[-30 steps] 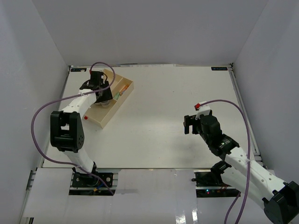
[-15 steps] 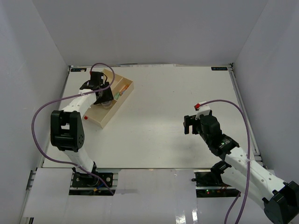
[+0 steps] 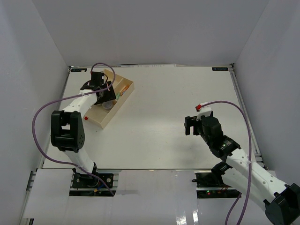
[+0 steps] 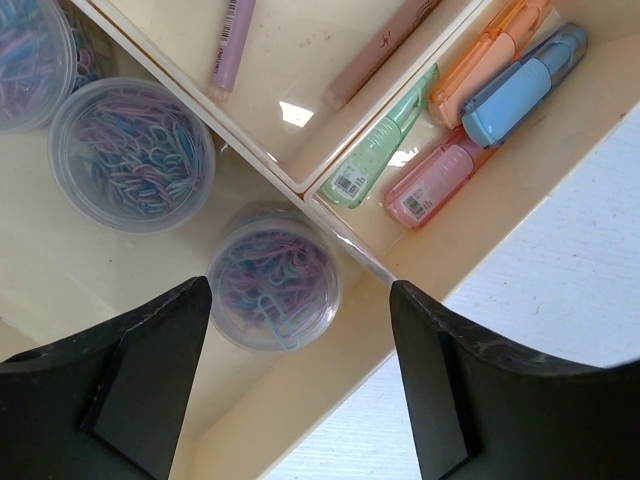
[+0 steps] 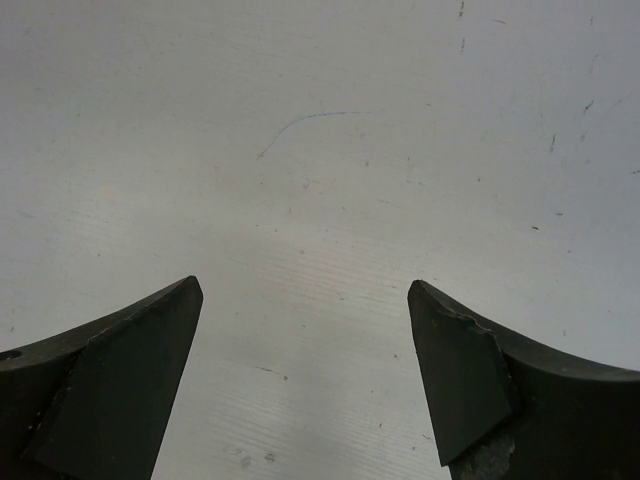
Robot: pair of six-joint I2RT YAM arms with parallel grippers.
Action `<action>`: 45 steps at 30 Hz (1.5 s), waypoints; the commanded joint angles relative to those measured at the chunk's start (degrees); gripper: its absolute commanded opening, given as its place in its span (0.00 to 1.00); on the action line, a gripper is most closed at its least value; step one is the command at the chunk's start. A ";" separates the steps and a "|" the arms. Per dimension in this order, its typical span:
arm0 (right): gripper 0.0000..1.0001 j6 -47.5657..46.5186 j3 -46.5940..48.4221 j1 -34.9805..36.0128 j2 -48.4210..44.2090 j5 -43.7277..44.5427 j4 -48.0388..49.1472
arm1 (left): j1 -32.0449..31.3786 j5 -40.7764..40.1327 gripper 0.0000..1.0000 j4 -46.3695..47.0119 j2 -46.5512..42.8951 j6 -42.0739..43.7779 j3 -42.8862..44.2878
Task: Sort the stationery into containers
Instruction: Place the stationery in the storage box, then reset both arms
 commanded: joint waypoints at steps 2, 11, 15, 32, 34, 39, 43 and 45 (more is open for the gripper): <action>0.90 -0.02 0.25 -0.18 -1.22 0.20 1.78 | 0.13 1.36 0.84 0.85 -0.91 -0.64 1.03; 0.90 -1.24 6.30 -0.09 -5.52 1.60 -2.34 | 0.13 2.86 0.98 -1.61 -14.06 0.50 3.85; 0.90 -2.13 11.41 -0.09 -8.59 6.07 -6.03 | 0.13 2.16 0.98 -2.58 -25.12 2.78 0.69; 0.90 -6.08 12.84 -0.09 -25.20 10.74 -9.57 | 0.13 1.99 0.98 -10.48 -71.46 -0.20 -17.59; 0.90 -6.26 10.90 -0.09 -29.33 11.10 -8.33 | -0.91 -0.03 0.98 -14.26 -72.89 -0.73 -17.68; 0.90 -6.87 8.78 -0.18 -32.33 11.36 -8.41 | -2.15 -0.13 0.98 -18.30 -75.70 -1.52 -18.83; 0.90 -6.87 7.38 -0.18 -33.12 12.24 -8.33 | -3.82 -2.05 0.98 -19.36 -78.34 -1.96 -18.48; 0.90 -6.87 6.24 -0.09 -34.00 12.42 -8.33 | -4.96 -3.37 0.98 -20.07 -80.09 -1.61 -18.30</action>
